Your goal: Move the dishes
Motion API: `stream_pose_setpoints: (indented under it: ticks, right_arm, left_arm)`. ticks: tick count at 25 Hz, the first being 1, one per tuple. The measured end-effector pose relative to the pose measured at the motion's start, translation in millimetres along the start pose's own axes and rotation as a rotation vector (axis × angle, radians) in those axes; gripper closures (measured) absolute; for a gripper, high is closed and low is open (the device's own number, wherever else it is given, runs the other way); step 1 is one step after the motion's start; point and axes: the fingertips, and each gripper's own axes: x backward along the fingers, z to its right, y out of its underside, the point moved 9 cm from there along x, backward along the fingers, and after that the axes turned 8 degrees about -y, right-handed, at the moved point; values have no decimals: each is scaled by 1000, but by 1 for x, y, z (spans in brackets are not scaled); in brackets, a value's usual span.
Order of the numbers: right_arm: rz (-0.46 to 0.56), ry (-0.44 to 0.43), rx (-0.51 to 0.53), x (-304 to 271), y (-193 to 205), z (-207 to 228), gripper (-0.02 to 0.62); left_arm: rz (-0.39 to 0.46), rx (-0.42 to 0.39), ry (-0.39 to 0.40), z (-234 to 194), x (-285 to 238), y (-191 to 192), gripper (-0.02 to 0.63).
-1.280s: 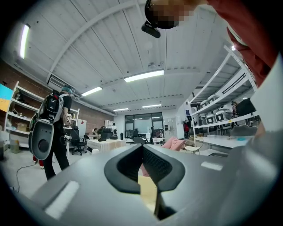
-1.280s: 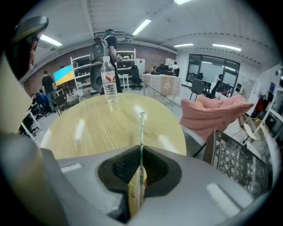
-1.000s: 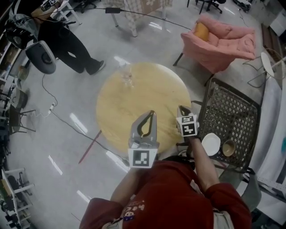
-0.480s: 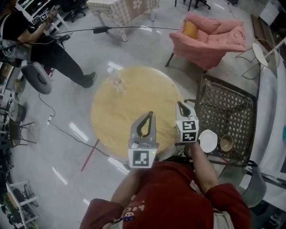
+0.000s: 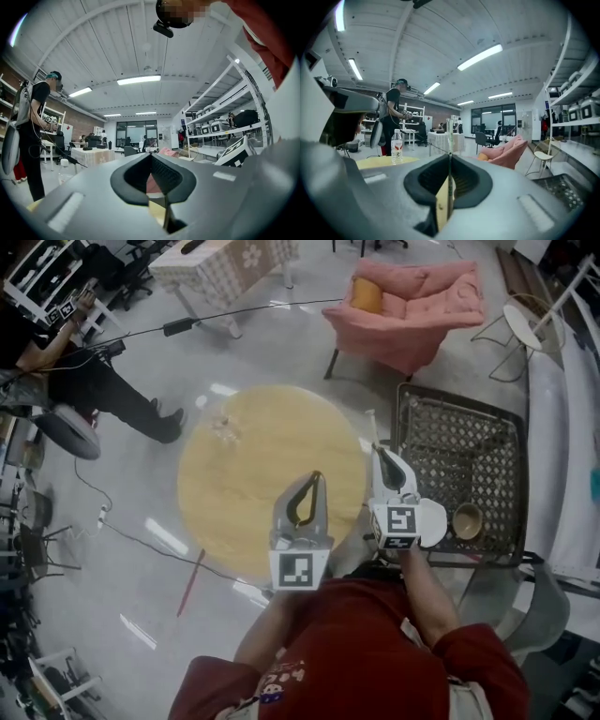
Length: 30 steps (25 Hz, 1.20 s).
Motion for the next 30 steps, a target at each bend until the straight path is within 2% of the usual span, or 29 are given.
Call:
stream_pose_setpoints:
  ticks: [3,7,18,30]
  right_arm:
    - [69,63,9,21,-5,9,575]
    - [102,119,13,43,-3,19,575]
    - [84,259,-25,87,8,49,575]
    - [43,423,-73,149,25,103,575]
  left_arm:
    - [-5,-2,24,13,-4,4,599]
    - [-16,15,65,29,-4,7,599]
    - [-19,24,214,72,-15,8,600]
    - [-1,48,356,141,-31,9,599]
